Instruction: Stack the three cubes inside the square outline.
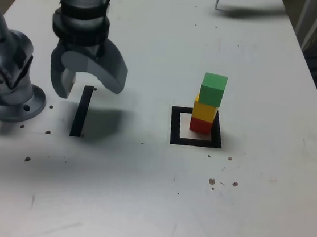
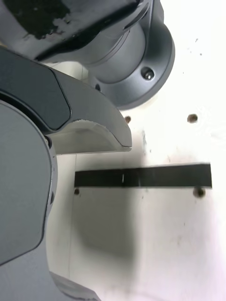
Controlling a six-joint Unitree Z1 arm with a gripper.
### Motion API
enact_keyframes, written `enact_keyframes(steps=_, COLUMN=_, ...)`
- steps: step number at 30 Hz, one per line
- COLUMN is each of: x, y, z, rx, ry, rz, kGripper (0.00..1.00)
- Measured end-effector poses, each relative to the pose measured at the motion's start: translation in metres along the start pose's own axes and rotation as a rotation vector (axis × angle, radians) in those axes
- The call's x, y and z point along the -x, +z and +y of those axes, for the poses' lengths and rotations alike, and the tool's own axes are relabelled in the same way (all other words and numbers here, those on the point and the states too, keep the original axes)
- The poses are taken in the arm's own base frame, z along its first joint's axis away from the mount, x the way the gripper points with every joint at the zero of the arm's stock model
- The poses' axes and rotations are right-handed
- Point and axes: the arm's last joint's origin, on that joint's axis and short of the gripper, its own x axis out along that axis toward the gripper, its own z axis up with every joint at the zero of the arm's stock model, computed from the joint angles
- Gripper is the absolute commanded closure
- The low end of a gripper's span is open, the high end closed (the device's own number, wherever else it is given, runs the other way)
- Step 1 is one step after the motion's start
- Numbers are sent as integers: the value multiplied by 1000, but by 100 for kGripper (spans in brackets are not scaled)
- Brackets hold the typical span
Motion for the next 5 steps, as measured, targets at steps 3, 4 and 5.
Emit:
enact_keyframes(steps=3, x=-6, y=-2, z=0, rx=0, ry=0, rz=1, kGripper=0)
enact_keyframes(steps=4, x=-8, y=-3, z=0, rx=0, ry=0, rz=3, kGripper=0)
enact_keyframes(steps=5, x=-11, y=-4, z=0, rx=0, ry=0, rz=6, kGripper=0)
